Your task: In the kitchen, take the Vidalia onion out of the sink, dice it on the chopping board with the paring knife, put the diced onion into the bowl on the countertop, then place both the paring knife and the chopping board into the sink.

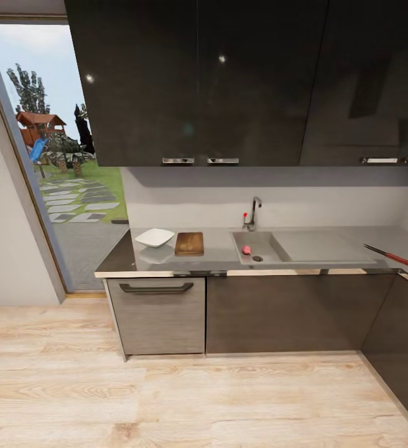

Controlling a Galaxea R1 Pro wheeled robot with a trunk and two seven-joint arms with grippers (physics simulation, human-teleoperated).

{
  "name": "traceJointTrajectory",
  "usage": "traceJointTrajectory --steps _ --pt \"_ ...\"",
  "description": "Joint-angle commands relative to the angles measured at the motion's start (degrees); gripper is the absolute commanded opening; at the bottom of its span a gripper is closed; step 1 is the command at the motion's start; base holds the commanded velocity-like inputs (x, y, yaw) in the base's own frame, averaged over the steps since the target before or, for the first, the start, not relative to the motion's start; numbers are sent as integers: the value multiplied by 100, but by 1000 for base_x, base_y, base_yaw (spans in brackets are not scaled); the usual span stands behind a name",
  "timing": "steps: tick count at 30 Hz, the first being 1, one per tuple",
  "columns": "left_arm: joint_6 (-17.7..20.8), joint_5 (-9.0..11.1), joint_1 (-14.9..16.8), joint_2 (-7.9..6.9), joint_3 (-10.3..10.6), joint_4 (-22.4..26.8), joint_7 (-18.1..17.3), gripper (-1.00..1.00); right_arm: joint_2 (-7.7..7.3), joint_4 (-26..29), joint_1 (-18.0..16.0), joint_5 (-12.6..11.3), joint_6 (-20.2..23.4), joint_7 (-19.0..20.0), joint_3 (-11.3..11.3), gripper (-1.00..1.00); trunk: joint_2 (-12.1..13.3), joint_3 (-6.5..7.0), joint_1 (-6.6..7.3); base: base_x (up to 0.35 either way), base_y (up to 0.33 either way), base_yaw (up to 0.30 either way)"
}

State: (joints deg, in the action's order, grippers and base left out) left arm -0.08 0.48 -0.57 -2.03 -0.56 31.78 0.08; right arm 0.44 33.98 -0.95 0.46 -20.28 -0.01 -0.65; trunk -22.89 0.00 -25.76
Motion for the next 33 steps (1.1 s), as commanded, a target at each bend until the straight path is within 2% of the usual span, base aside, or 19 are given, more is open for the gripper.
traceJointTrajectory --steps 1,23,33 --pt "-1 5 -5 1 -6 9 1 100 0 -6 -2 5 -19 0 -4 100 -2 0 -2 0 0 0" --pt "-1 5 -5 1 -6 4 1 100 0 -6 -2 6 -79 1 -5 100 -2 0 -2 0 0 0" --pt "-1 5 -5 1 -6 -24 1 100 0 -233 -2 6 -215 2 1 100 -2 0 -2 0 0 0"
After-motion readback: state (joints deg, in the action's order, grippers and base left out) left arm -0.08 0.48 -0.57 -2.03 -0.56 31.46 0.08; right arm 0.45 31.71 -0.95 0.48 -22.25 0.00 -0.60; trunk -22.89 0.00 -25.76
